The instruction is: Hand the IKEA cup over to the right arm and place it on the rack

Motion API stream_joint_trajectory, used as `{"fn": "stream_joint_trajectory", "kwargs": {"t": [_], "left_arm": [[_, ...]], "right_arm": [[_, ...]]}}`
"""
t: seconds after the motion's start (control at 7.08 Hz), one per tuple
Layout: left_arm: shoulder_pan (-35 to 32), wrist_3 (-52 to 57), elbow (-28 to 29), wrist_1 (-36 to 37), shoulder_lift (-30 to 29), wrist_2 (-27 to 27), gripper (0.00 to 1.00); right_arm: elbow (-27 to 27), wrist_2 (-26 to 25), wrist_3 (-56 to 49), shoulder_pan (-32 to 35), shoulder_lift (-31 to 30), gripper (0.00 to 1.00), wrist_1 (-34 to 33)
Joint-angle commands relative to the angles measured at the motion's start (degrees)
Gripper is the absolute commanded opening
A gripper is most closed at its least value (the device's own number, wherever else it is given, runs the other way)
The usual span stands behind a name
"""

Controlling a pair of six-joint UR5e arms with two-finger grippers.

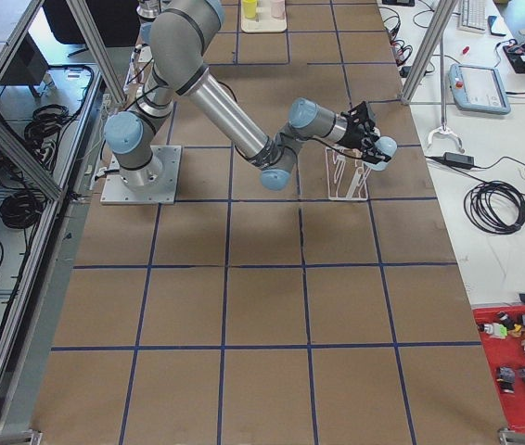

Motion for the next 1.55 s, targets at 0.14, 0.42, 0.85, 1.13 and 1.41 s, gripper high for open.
{"fn": "stream_joint_trajectory", "kwargs": {"t": [0.14,0.42,0.85,1.13,1.41], "left_arm": [[0.3,3.1,-0.9,0.0,0.6,0.0,0.99],[0.5,3.7,-1.0,0.0,0.6,0.0,0.99],[0.4,3.7,-1.2,0.0,0.6,-1.0,0.99],[0.4,3.7,-1.2,0.0,0.6,-0.7,0.99],[0.4,3.6,-1.2,0.0,0.6,-0.8,0.99]], "right_arm": [[0.1,-0.4,0.6,0.0,0.1,1.00,0.4],[0.0,-0.4,0.7,0.0,-0.1,1.00,0.7],[-0.5,-0.2,0.7,0.1,-4.7,1.00,2.1],[-1.4,-0.1,0.3,0.4,-11.5,1.00,12.2],[-4.0,-0.8,-0.3,2.9,-16.2,1.00,28.7]]}}
